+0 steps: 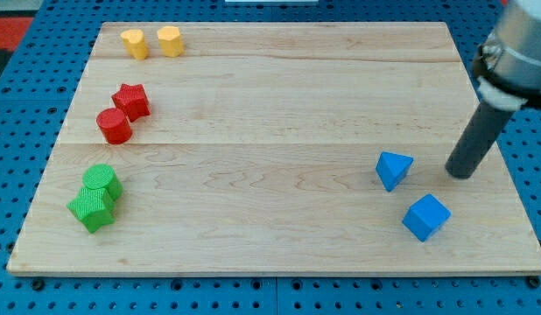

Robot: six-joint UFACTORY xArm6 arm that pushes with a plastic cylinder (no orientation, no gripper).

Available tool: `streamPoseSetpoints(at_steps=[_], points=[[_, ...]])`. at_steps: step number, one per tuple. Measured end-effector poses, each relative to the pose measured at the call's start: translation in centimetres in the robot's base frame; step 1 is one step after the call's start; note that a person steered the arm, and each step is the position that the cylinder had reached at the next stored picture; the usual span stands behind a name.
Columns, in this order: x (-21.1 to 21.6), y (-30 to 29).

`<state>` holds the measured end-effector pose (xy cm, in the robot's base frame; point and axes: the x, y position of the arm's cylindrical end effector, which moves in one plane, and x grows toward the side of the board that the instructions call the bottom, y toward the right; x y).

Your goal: Place your arm at the top of the blue triangle

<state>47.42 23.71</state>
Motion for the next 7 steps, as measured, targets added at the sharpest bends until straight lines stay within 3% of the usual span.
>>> streamPoseSetpoints(at_steps=[1, 2, 4, 7], points=[[-5.4, -3.8], [-7.4, -9.3], [-3.5, -17.4], [-3.5, -17.9]])
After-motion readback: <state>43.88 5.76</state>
